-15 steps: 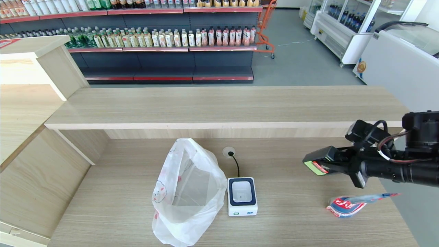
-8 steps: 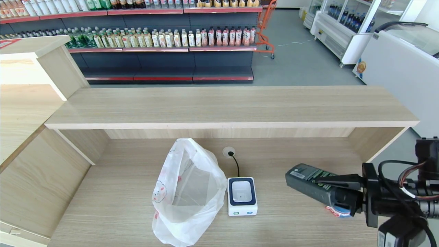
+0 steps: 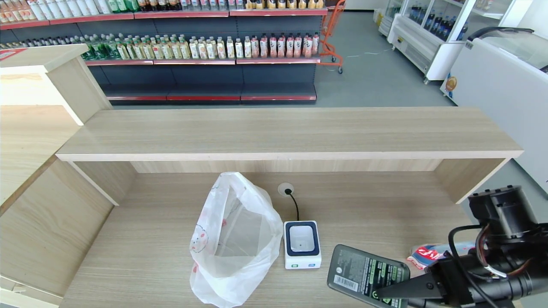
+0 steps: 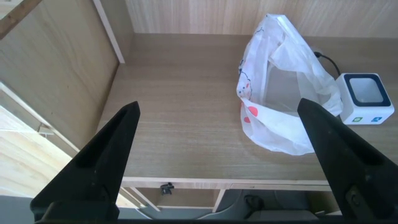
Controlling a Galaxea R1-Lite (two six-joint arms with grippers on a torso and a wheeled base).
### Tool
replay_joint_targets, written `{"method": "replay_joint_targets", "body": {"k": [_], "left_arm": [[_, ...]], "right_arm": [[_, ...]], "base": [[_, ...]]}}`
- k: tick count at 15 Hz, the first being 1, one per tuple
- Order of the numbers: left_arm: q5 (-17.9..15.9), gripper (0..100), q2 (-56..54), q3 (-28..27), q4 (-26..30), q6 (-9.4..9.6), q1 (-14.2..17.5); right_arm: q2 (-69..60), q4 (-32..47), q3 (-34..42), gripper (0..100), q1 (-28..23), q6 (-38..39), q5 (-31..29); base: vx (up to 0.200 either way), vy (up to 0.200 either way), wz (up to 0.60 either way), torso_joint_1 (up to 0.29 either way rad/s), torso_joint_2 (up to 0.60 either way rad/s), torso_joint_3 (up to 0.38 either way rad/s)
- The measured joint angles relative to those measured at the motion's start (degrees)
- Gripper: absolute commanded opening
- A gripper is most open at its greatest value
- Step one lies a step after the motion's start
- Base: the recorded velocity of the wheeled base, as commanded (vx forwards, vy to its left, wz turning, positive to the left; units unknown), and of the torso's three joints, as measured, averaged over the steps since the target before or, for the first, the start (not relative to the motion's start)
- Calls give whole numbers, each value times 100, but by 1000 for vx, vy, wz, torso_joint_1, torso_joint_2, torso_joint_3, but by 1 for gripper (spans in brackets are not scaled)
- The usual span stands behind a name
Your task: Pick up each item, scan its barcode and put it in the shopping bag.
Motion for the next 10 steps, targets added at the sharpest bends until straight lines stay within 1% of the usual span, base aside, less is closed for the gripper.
{"method": "replay_joint_targets", "body": {"k": [2,3,5,8,10], "left_arm": [[0,100,0,0,0,0,0],[0,100,0,0,0,2,0],[0,100,0,0,0,2,0],[0,100,0,0,0,2,0],[0,100,0,0,0,0,0]], "right_arm": [[24,-11,-273,0,450,-2,397],[22,-16,-430,0,664,0,501],[-11,-16,-584,0,887,-2,529],[-6,-24,-649,0,918,-2,529],[28,-33,-711,0,814,-2,527]], "base": [[0,0,0,0,0,0],[0,0,0,0,0,0],[0,0,0,0,0,0],[0,0,0,0,0,0],[0,0,0,0,0,0]]}}
